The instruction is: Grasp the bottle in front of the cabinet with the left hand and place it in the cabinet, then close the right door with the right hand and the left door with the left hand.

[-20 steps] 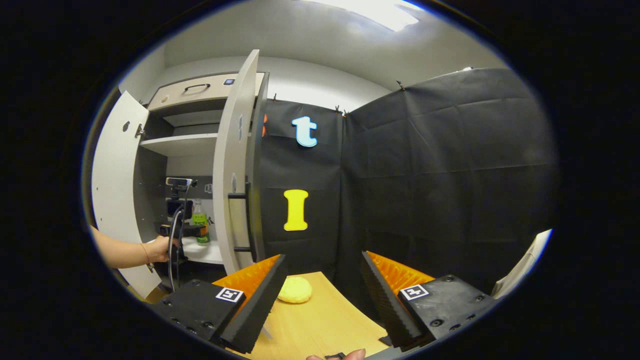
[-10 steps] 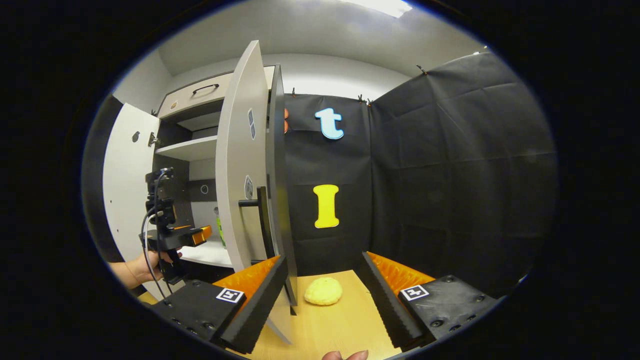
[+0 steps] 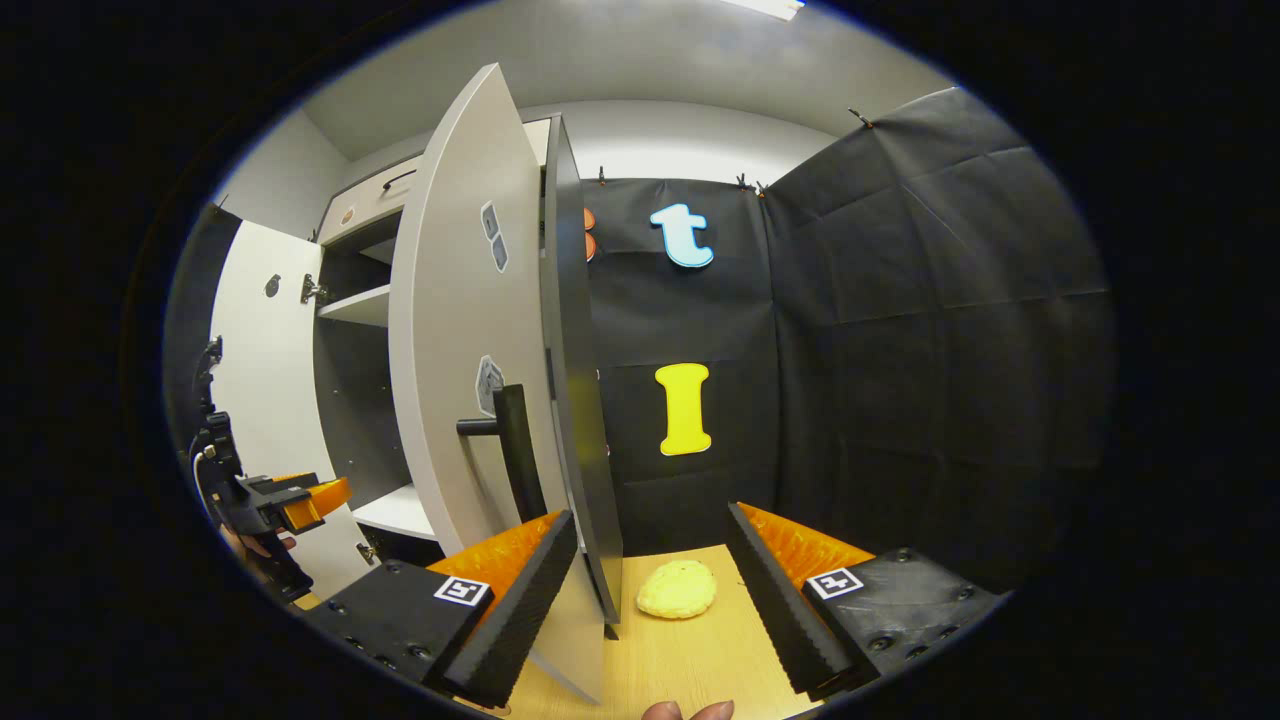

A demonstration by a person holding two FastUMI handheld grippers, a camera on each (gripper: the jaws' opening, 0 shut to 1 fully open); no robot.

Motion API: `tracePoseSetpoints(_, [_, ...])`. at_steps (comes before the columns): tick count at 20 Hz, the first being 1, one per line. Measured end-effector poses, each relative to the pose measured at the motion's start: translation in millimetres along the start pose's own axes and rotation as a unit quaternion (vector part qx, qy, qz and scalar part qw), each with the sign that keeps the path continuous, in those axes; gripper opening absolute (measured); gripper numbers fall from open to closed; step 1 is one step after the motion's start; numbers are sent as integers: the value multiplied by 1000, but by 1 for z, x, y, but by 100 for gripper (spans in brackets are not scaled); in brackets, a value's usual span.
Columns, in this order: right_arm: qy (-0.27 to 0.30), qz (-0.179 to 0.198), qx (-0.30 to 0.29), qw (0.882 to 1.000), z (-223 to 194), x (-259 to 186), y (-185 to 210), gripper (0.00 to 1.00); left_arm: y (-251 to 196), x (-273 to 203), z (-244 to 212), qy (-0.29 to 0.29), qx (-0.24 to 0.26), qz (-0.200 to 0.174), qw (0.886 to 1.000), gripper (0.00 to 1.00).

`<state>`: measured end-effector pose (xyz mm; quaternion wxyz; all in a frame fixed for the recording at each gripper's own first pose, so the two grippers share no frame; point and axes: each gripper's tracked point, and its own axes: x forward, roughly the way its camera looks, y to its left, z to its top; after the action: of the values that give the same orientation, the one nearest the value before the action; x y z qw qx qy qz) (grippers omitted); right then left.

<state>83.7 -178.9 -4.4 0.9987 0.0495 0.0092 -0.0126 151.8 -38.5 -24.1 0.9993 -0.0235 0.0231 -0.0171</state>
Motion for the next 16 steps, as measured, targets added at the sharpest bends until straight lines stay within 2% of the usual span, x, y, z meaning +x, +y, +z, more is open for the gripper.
tracePoseSetpoints(3, [4,17,-2,1000,-3,-1,13,98,15,-28,-1,7,7,1,1000,95])
tracePoseSetpoints(7, [-15,-2,-26,1000,-2,-4,16,97,29,-69,-4,13,32,-3,999,95])
tracePoseSetpoints(8, [-20,-4,-24,1000,-2,-4,16,90,32,-77,-5,13,37,-4,999,95])
tracePoseSetpoints(9, [-23,-7,-20,1000,-3,-5,18,97,34,-85,-8,12,43,-5,999,95])
tracePoseSetpoints(13, [-30,-17,-23,999,-7,-10,33,97,45,-108,-5,6,57,-9,998,95])
tracePoseSetpoints(16, [-17,10,6,1000,-12,-11,62,97,56,-117,-8,11,54,-9,998,94])
